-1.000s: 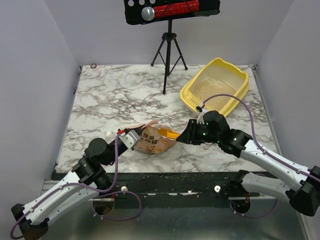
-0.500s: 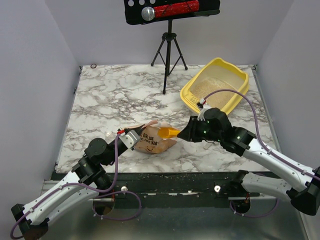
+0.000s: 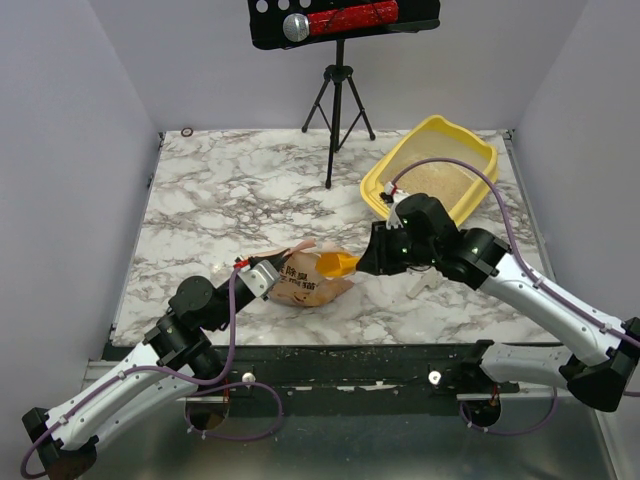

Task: Fill the litter box with clean litter

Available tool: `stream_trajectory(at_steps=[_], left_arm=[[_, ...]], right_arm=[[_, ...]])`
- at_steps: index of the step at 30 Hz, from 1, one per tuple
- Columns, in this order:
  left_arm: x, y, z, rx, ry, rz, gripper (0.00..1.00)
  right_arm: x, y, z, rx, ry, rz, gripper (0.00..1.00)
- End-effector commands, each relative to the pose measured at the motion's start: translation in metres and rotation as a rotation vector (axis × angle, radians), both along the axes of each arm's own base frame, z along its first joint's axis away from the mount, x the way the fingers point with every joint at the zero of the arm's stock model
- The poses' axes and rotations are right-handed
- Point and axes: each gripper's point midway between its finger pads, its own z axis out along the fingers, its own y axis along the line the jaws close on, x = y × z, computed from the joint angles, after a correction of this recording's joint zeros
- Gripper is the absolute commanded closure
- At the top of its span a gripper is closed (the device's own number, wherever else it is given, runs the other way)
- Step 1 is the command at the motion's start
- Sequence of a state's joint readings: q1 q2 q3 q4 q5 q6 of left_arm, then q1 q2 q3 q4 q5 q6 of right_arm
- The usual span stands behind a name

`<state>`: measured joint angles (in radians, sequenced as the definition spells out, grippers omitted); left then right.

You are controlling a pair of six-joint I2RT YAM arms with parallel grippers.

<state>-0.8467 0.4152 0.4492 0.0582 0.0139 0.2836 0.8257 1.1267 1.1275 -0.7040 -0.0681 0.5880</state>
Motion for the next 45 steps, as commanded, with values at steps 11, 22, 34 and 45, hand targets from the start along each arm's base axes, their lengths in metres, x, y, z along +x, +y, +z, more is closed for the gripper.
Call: stream_trajectory(at_steps=[11,22,34,45], left_arm=[[-0.001,0.009,0.047,-0.108,-0.093,0.028,1.00],[-0.002,0.008,0.047,-0.103,-0.101,0.023,1.00],[-0.007,0.000,0.034,-0.031,-0.118,-0.032,1.00],[-0.014,-0.008,0.027,-0.002,-0.128,-0.096,1.00]], right_arm=[[-0.013,0.010,-0.027,-0.247,0.223,0.212,1.00],[-0.002,0.053,-0.068,-0.026,0.335,0.264,1.00],[-0.005,0.066,-0.082,0.358,0.294,0.269,1.00],[-0.008,0.071,-0.066,0.671,0.185,0.303,1.00]])
